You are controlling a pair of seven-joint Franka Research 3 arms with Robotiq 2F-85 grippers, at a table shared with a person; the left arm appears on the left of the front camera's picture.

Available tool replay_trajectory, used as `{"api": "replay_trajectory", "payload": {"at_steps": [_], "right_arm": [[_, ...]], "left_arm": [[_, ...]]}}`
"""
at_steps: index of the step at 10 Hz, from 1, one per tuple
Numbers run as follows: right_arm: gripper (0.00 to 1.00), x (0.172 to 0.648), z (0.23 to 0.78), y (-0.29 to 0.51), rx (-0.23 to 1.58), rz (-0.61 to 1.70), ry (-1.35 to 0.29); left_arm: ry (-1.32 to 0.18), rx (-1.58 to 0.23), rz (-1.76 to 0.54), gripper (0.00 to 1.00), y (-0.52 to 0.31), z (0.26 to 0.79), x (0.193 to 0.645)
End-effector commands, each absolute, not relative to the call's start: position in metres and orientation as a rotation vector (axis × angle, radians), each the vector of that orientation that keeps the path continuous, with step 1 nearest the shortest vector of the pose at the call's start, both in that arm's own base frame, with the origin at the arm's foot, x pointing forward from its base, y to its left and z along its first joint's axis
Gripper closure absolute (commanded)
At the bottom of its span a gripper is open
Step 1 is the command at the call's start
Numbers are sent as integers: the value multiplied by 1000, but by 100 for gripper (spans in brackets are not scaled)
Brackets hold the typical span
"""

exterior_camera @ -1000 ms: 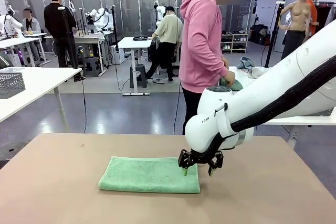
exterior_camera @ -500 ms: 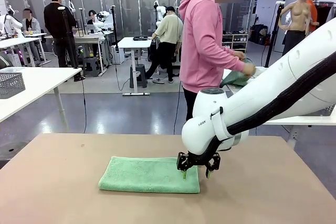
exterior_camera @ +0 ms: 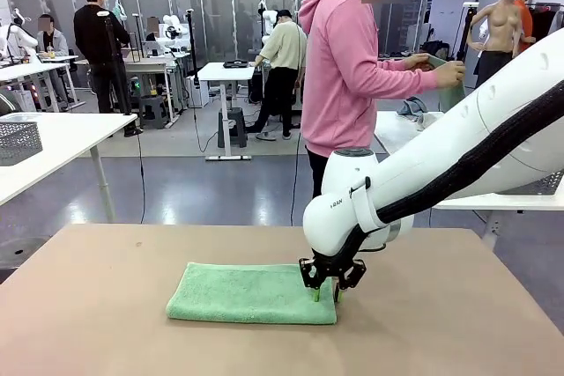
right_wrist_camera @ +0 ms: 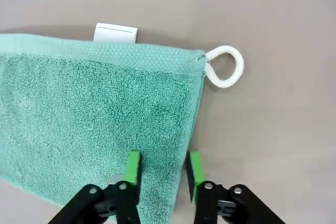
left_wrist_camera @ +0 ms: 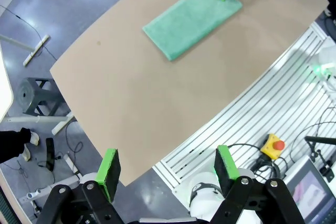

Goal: Fold the towels and place them in the basket.
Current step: When a person lays out a Towel with hook on the table, fold it in half twice.

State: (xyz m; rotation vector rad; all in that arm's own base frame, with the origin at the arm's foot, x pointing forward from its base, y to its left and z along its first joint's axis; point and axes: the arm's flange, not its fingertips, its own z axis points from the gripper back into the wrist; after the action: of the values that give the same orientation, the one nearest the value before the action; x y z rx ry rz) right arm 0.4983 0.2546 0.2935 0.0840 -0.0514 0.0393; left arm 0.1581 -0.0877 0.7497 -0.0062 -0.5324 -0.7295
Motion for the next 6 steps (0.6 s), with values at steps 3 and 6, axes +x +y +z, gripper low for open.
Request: {"api": "replay_trajectory", "payload": {"at_steps": [3, 6], "right_arm": [[100, 500, 289, 256, 89, 0, -34], [100, 497, 299, 254, 94, -6, -60]], "left_arm": [[-531, 2, -750, 9, -87, 749, 158], [-531, 2, -750, 9, -87, 749, 158]]}}
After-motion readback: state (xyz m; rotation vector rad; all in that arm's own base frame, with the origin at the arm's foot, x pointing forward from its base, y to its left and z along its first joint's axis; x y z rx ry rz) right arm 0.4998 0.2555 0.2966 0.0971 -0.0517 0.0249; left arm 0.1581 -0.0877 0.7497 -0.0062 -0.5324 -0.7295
